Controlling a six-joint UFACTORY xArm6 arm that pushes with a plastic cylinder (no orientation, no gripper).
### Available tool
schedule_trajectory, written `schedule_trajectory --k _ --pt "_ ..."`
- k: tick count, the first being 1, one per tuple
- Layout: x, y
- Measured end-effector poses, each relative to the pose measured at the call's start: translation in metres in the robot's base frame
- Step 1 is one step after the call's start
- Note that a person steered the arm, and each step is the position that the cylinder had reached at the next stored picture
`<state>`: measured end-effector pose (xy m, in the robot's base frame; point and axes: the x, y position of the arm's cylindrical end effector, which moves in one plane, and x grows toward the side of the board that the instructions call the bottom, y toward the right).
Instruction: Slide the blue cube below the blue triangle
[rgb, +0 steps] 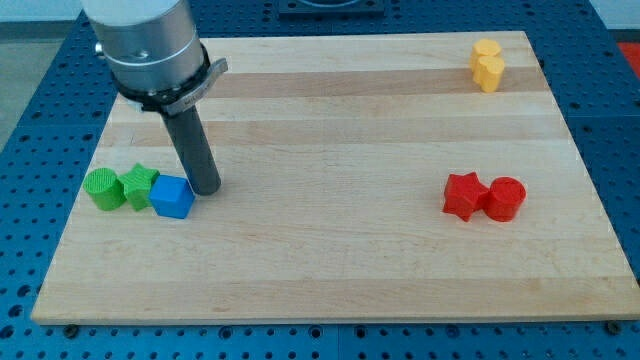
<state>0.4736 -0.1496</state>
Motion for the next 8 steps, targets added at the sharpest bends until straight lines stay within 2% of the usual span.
schedule_trajectory --k 2,3,4,5,6,7,8 --pt "0.062 0.038" --pt "0.095 0.034" --pt "0.107 -0.01" --pt "0.105 -0.029" --pt "0.079 -0.028" --pt "0.026 -0.028" --pt "0.016 -0.028"
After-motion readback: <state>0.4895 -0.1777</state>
